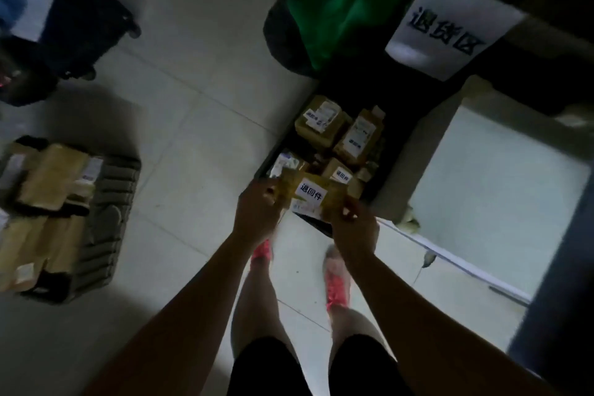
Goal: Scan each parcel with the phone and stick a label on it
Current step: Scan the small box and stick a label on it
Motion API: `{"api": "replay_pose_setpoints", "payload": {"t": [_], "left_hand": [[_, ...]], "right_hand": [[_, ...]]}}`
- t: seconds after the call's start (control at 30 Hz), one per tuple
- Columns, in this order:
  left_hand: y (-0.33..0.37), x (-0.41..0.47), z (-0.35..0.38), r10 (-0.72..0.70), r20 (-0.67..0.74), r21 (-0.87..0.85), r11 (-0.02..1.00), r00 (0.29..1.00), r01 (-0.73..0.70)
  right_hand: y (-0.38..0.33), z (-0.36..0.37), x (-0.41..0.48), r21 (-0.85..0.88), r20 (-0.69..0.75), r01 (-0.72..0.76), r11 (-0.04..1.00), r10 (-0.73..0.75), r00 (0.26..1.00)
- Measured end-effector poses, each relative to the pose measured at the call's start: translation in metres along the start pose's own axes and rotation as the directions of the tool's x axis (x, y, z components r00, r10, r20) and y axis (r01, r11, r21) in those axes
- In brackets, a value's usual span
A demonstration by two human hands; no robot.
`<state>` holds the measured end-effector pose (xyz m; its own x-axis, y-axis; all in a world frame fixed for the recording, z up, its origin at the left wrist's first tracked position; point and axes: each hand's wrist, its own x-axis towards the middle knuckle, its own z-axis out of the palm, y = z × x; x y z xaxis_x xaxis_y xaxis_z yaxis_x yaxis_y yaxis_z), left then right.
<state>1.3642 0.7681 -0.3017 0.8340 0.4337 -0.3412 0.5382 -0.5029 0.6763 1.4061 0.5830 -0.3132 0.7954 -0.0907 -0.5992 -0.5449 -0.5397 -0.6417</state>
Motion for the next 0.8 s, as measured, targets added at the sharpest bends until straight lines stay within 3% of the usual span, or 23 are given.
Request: {"api": "replay_pose_setpoints", "payload": {"t": [0.17,0.3,0.43,0.63,0.8], "left_hand": [[-0.063,0.140,0.055,0.089,0.141,0.089,0.991,0.986,-0.102],[-0.122,0.233,0.102,0.070,0.221,0.111,0.989,0.973,-0.096],[-0.162,0.284,0.136,0.059,0.260,0.145,0.984,0.964,-0.099],[-0.160,0.288,0.132,0.059,0.389,0.305,0.933,0.919,-0.189],[-0.086,0.258,0.075,0.247,0.371,0.471,0.781,0.895,-0.411]], "right_hand": [[0.007,0.075,0.119,0.037,-0.115,-0.071,0.997,0.075,0.991],[0.033,0.142,0.211,0.069,-0.078,-0.101,0.993,0.106,0.991],[0.058,0.182,0.270,-0.097,-0.097,-0.091,0.991,0.082,0.992],[0.064,0.177,0.276,-0.231,-0.077,-0.088,0.969,0.072,0.994],[0.010,0.116,0.213,-0.315,-0.113,0.001,0.949,-0.039,0.993]]}}
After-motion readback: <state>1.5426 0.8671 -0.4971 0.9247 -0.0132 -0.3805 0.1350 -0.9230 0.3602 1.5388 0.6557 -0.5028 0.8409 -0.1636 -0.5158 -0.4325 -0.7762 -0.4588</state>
